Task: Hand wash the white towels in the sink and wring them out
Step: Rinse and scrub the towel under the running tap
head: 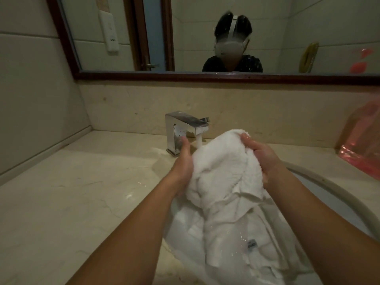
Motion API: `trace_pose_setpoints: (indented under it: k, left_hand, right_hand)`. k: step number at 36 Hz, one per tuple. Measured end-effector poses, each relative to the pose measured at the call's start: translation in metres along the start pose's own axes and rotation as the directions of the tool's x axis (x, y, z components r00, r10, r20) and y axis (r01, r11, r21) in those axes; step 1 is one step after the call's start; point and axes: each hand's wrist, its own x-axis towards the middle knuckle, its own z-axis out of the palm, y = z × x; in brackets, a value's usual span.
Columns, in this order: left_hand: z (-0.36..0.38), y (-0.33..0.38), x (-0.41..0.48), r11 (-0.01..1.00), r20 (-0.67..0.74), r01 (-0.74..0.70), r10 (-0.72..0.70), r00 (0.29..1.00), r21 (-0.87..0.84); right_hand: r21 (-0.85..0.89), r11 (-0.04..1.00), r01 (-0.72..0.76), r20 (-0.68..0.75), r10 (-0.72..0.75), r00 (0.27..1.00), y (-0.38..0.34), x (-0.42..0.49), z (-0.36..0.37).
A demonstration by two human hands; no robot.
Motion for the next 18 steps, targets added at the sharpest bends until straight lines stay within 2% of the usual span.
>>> trace_pose_setpoints:
  k: [3,8,11,15,17,18]
  left_hand:
    - [-0.005,0.005,-0.006,0.971,0.159,0.025,0.014,0.987,-0.238]
    - [-0.023,0.003,-0.002,0.851,0.170,0.012,0.091,0.981,-0.525]
    - [-0.026,0.006,-0.008,0.819,0.129,-0.048,0.148,0.981,-0.572]
    - [-0.029,0.007,-0.009,0.800,0.049,-0.077,0.132,0.990,-0.594]
    - [-0.029,0.006,-0.004,0.859,-0.017,-0.080,0.083,0.996,-0.505]
    - [-0.027,0.004,0.000,0.915,-0.092,-0.096,0.065,0.994,-0.391]
  right_hand:
    - [-0.032,0.999,0.004,0.003,-0.004,1.000,0.004,0.003,-0.005]
    - [-0.109,0.990,0.090,-0.124,-0.103,0.987,0.009,0.008,0.002]
    - [-0.134,0.986,0.094,-0.150,-0.114,0.982,0.013,0.011,0.010]
    - [-0.184,0.980,0.074,-0.173,-0.106,0.979,0.021,0.012,0.022]
    - [-0.282,0.956,0.073,-0.197,-0.133,0.971,0.026,0.009,0.029]
    - [-0.334,0.939,0.079,-0.214,-0.157,0.964,0.028,0.008,0.032]
